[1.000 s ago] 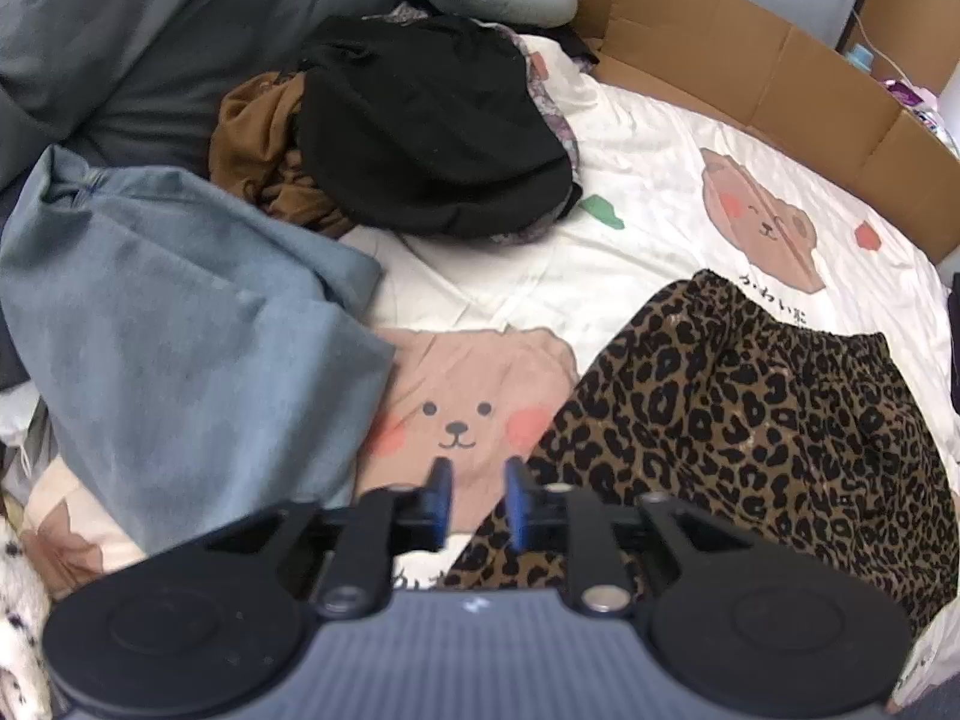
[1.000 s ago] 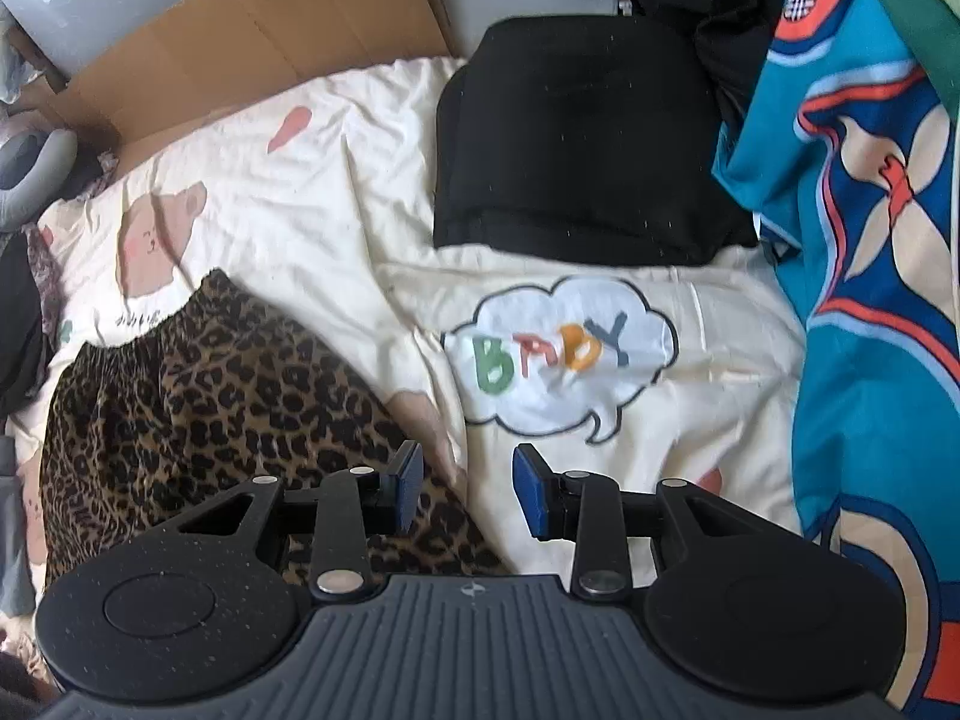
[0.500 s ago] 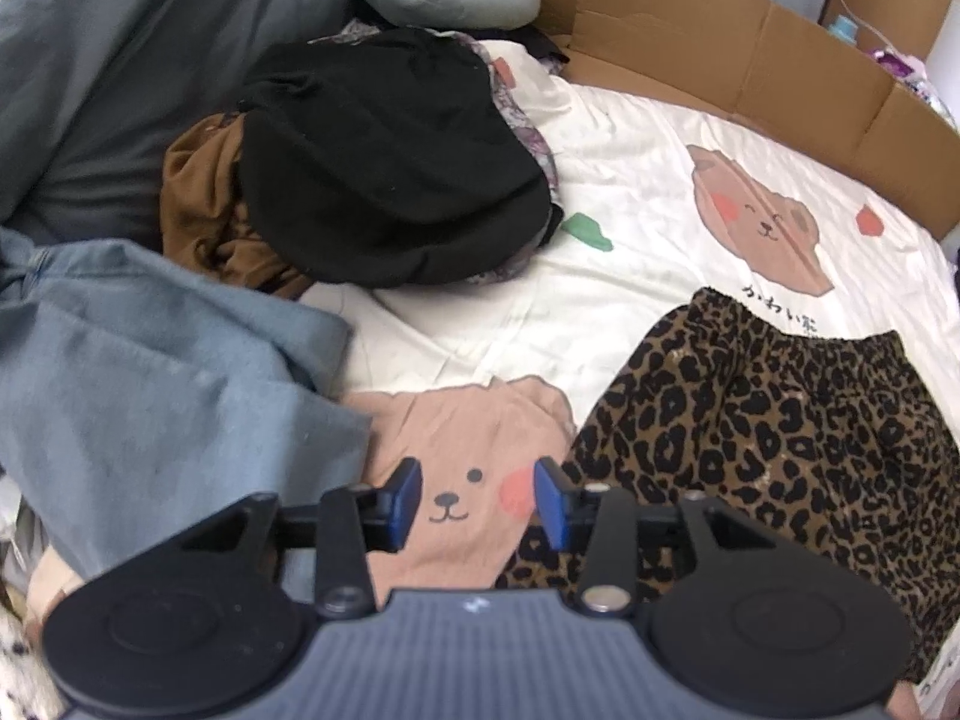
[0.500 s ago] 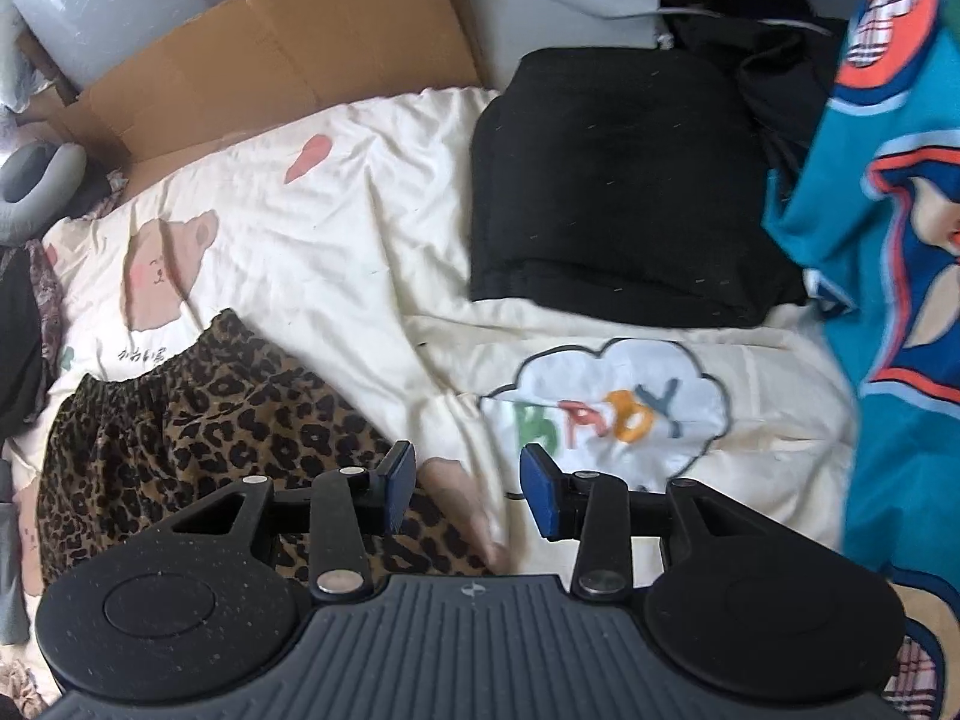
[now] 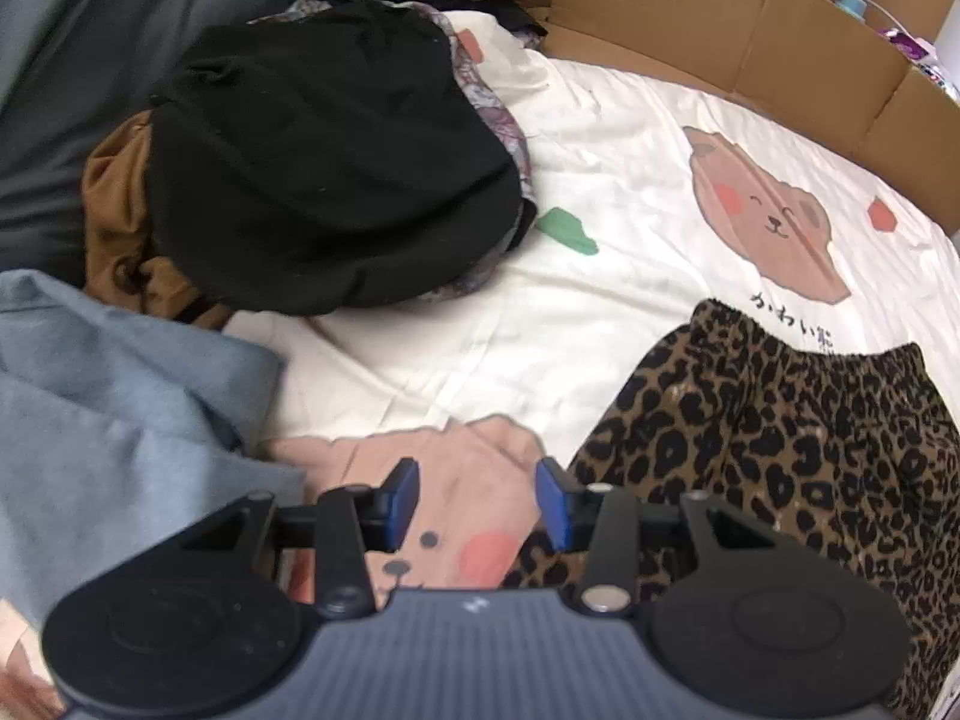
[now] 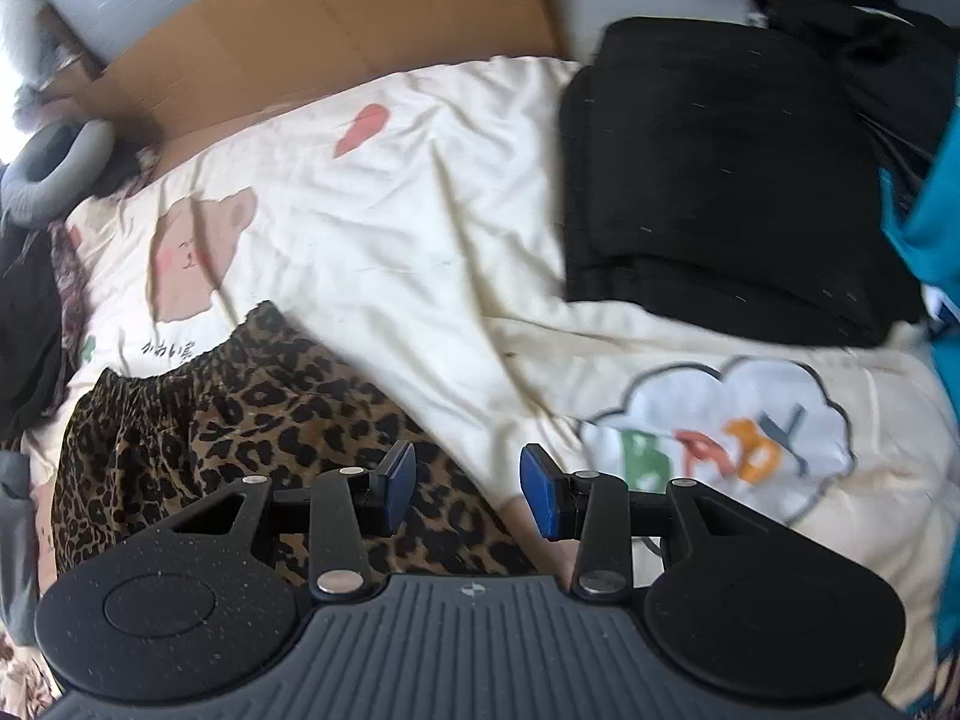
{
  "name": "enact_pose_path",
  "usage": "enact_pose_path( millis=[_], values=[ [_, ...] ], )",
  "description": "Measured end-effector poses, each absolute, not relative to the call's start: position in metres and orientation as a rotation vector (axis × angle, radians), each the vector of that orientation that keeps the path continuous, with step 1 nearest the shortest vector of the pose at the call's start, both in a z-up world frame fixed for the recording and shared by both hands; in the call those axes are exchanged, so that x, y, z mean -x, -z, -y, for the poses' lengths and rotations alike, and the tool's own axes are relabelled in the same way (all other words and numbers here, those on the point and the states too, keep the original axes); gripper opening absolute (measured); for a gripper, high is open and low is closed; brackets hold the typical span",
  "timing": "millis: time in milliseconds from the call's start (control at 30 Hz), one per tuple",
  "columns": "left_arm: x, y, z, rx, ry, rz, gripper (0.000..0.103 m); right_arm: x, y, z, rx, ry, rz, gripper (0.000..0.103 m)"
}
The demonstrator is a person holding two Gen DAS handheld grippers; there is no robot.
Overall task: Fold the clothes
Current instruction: 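Position both open grippers over the leopard garment waistband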
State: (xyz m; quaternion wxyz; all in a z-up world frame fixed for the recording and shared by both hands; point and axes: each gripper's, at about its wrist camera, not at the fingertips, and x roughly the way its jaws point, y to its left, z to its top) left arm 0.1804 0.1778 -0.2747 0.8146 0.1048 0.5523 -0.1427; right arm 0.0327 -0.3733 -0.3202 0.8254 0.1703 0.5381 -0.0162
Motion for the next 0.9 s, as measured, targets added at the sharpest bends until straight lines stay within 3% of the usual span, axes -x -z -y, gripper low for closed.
enact_pose_path(
  millis=[900],
  values=[
    [-0.234, 0.328, -0.067, -0.269, 0.711, -1.125, 0.046, -0.132, 0.381, 0.274, -0.137, -0.274, -1.213, 0.046]
  ],
)
